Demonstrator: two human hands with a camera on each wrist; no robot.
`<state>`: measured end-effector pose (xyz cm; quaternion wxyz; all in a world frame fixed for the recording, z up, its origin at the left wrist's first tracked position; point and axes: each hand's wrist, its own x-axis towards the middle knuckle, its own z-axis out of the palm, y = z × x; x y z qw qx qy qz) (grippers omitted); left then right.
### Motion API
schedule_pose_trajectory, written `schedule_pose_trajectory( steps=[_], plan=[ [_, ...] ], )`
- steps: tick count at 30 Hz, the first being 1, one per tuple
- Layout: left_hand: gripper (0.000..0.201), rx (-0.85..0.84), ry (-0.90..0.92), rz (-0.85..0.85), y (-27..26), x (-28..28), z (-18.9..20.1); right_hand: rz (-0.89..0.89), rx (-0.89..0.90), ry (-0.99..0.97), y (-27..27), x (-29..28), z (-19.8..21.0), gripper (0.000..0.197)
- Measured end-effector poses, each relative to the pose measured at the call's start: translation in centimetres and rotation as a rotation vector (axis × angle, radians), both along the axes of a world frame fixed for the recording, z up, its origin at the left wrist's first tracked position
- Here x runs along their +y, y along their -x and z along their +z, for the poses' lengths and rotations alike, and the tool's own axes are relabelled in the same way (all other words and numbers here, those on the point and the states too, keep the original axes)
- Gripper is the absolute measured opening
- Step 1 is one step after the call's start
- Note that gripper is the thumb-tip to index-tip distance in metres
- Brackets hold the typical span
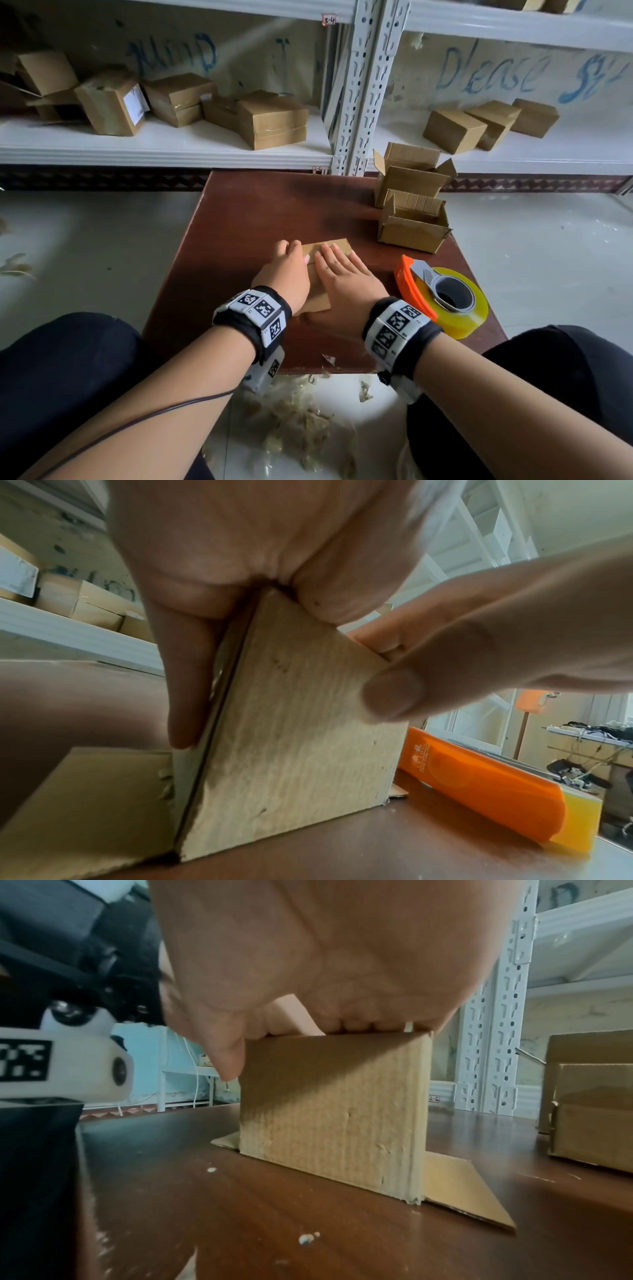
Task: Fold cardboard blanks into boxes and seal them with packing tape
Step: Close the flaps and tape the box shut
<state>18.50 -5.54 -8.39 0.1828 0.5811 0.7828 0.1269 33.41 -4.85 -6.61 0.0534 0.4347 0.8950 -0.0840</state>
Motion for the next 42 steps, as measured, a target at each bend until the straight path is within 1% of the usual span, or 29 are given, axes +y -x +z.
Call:
schedule_pose_trajectory(
  steps=[3,5,10,13,14,16,18,19,21,23,25,26,27,30,33,35,36,37,38,39,40,42],
  plan=[
    [0.037,-0.02,0.011,-0.013,0.1,0.1,-0.1,-0.026,-0.027,-0.011,0.7,0.7,-0.4,0.124],
    [0.036,-0.039,0.003,-0.018,0.3,0.1,0.0,-0.032,-0.046,-0.036,1.1,1.1,-0.6,0.124],
    [0.039,-0.066,0.011,-0.032,0.6,-0.3,0.7,-0.081,0.0,-0.029,2.4,1.0,-0.2,0.096],
    [0.042,-0.002,0.012,-0.002,0.4,-1.2,1.4,-0.076,0.028,-0.015,2.8,0.5,-0.4,0.089],
    [0.044,-0.009,0.004,0.034,0.2,-1.6,1.8,-0.064,0.05,-0.01,2.9,0.2,-0.4,0.086],
    [0.047,-0.084,-0.005,0.108,-0.1,-2.4,2.5,-0.044,0.091,-0.013,3.2,-0.5,-0.5,0.081],
    [0.047,-0.11,-0.019,0.099,0.2,-2.5,2.5,-0.041,0.131,-0.025,3.2,-1.0,-0.5,0.08],
    [0.046,-0.112,-0.029,0.083,0.5,-2.4,2.4,-0.043,0.151,-0.037,3.2,-1.1,-0.5,0.08],
    [0.041,-0.049,-0.025,0.004,1.2,-2.2,1.8,-0.066,0.164,-0.048,3.0,-1.4,-0.6,0.086],
    [0.037,0.008,-0.022,-0.068,1.4,-1.9,1.4,-0.137,0.108,-0.021,2.7,-1.1,-0.8,0.102],
    [0.035,0.041,-0.022,-0.096,1.2,-1.8,1.1,-0.216,0.049,0.035,2.4,-0.5,-0.8,0.12],
    [0.035,0.056,-0.029,-0.098,1.0,-1.7,0.9,-0.241,0.028,0.049,2.3,-0.1,-0.8,0.123],
    [0.038,0.065,-0.03,-0.09,0.7,-1.7,0.8,-0.252,0.011,0.056,2.2,0.1,-0.8,0.122],
    [0.05,0.078,-0.025,-0.068,0.4,-1.7,0.7,-0.204,-0.001,0.058,2.7,0.1,-0.7,0.103],
    [0.053,0.07,-0.027,-0.051,0.7,-1.5,0.9,-0.135,0.077,0.086,3.0,0.0,-0.6,0.097],
    [0.056,0.049,-0.01,-0.019,0.7,-1.4,0.9,-0.123,0.193,0.154,2.7,0.5,-0.2,0.093],
    [0.056,0.021,-0.01,0.009,0.7,-1.3,1.0,-0.126,0.286,0.177,2.4,0.8,0.0,0.083],
    [0.056,-0.027,-0.013,0.048,0.7,-1.3,1.0,-0.152,0.388,0.197,2.2,0.9,0.3,0.071],
    [0.058,-0.088,-0.023,0.094,0.7,-1.1,1.1,-0.193,0.472,0.217,2.0,1.0,0.5,0.063],
    [0.064,-0.151,-0.03,0.146,0.7,-1.1,1.2,-0.236,0.514,0.242,1.9,1.1,0.6,0.062],
    [0.069,-0.205,-0.035,0.194,0.8,-0.9,1.3,-0.268,0.528,0.268,1.9,1.1,0.6,0.067],
    [0.072,-0.273,-0.031,0.262,1.3,-0.9,1.4,-0.368,0.561,0.326,1.9,1.2,0.7,0.073]
  ],
)
